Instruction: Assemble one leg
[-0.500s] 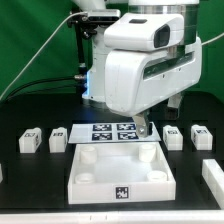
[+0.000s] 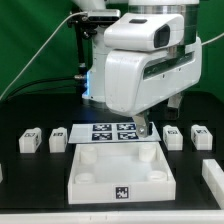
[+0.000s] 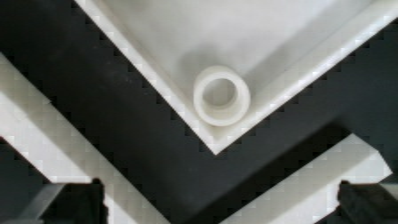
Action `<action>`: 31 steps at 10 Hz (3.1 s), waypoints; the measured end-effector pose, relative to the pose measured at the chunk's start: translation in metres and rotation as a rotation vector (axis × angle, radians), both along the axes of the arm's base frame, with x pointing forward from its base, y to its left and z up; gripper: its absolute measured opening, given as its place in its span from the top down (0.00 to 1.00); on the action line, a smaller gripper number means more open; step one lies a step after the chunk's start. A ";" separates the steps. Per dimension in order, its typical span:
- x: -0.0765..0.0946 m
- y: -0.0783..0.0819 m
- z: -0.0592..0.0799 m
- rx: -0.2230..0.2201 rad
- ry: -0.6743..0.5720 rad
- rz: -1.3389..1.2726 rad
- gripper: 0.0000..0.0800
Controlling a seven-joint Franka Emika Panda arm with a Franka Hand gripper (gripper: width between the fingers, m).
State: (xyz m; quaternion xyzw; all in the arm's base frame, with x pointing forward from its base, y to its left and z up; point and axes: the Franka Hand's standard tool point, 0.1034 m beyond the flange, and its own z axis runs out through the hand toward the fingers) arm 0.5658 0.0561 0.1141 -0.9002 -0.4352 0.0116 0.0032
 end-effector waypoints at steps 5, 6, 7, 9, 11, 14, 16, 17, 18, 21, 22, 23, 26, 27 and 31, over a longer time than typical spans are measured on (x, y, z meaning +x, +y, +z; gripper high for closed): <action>-0.019 -0.005 -0.005 0.003 -0.016 0.074 0.19; -0.040 -0.009 -0.009 0.003 -0.015 0.194 0.19; -0.062 -0.016 -0.013 0.004 -0.021 0.323 0.19; -0.103 -0.038 -0.035 0.012 -0.020 0.588 0.19; -0.125 -0.057 -0.067 0.033 -0.009 0.749 0.19; -0.134 -0.055 -0.101 0.046 -0.033 0.729 0.19; -0.137 -0.048 -0.107 0.049 -0.029 0.692 0.19; -0.137 -0.049 -0.107 0.049 -0.028 0.690 0.19; -0.137 -0.050 -0.108 0.049 -0.028 0.688 0.31; -0.137 -0.050 -0.108 0.049 -0.027 0.686 0.73; -0.138 -0.050 -0.108 0.050 -0.027 0.686 0.73; -0.138 -0.050 -0.108 0.050 -0.027 0.686 0.93; -0.138 -0.050 -0.108 0.050 -0.027 0.685 0.93; -0.138 -0.050 -0.108 0.050 -0.027 0.685 0.93; -0.128 -0.045 -0.108 0.052 -0.035 0.691 0.93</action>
Offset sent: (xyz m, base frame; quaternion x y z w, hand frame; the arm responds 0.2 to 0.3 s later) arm 0.0000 0.0000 0.0000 0.0000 0.0000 -0.0899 0.9960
